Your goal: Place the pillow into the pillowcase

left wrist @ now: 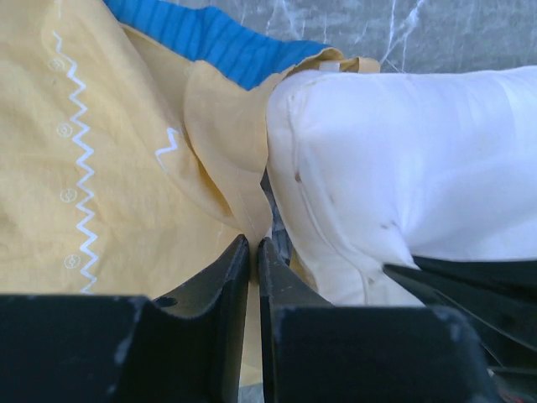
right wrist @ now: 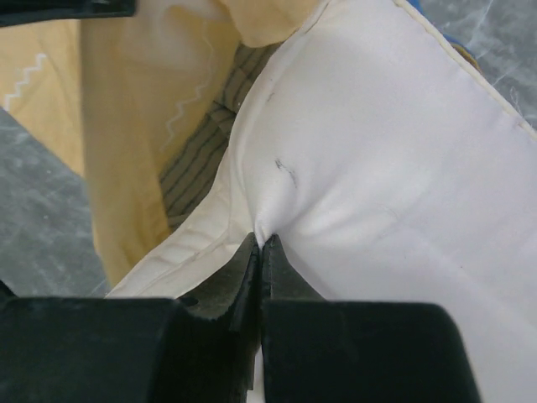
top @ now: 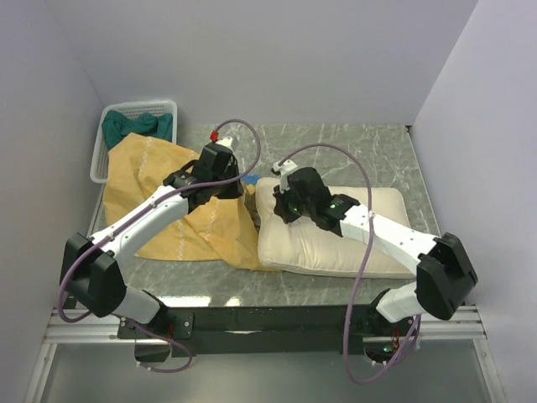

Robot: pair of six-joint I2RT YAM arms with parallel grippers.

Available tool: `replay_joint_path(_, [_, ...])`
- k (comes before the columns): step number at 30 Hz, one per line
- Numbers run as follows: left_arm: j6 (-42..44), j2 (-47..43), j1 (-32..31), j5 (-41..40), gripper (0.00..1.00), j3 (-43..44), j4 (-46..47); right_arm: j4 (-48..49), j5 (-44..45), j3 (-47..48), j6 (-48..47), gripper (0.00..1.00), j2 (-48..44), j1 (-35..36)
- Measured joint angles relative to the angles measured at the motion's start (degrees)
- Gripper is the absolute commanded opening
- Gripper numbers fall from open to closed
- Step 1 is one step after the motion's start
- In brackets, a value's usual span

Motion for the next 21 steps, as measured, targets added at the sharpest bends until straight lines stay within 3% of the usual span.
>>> replay_joint_path(9, [-2.21,0.39,0.02,-3.85,0.14,1.62,-0.02,-0.63,-3.3,-2.4,-1.36,0.0,-3.96,2.23])
replay_joint_path(21, [-2.97,-3.04,0.02,-4.83,0.13,-0.46,2.05,-2.51,-8.13,-2.84,-3.3,0.0,-0.66,4.02])
